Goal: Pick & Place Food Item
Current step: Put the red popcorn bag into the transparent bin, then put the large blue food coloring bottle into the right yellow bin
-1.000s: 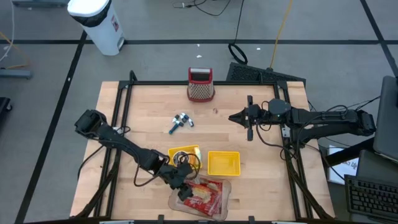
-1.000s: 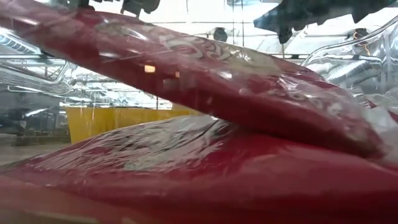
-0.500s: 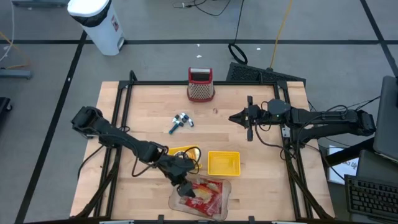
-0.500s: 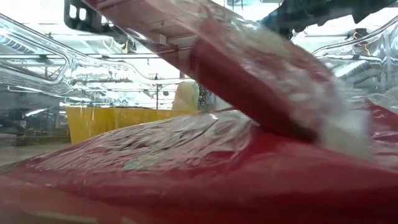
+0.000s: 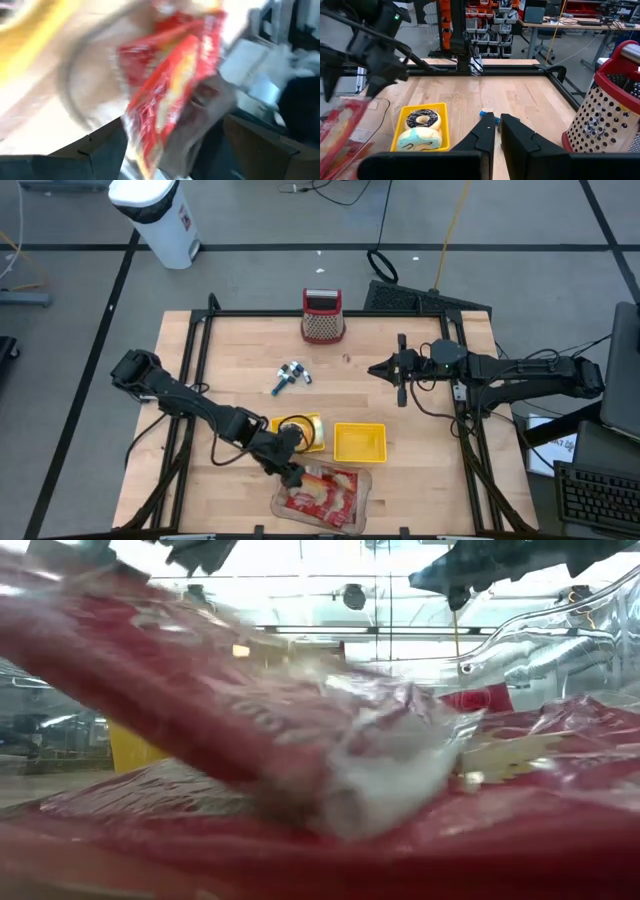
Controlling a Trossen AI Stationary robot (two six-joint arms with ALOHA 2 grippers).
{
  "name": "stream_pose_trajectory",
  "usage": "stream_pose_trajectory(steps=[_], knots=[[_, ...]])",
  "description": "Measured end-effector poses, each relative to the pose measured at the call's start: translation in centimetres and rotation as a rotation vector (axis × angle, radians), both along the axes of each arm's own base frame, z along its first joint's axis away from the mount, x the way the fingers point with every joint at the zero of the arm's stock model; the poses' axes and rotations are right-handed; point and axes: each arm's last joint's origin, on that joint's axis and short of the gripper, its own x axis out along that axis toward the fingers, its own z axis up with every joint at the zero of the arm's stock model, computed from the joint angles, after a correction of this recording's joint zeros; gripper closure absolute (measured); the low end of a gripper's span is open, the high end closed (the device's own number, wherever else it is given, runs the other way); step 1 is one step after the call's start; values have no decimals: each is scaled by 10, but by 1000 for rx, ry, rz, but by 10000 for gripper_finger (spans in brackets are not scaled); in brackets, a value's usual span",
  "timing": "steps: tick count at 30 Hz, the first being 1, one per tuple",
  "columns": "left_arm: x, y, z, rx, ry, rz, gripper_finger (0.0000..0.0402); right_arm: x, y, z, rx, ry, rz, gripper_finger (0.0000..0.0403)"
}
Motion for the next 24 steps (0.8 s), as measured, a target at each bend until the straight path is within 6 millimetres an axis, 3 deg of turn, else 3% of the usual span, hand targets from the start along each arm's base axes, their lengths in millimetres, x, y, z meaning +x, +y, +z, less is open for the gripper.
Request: stream_pose_trajectory(steps=[5,13,17,24], knots=[[-1,2,-2,17,31,47,78,0,0,0,0,0,0,383],[11,8,7,-35,-99,-5,78,0,0,0,0,0,0,383],[6,22,36,99,-338,-83,78,0,0,0,0,3,0,383],[-44,42,105,636,-756,-264,78,-3,0,-2,4,30,3,385]])
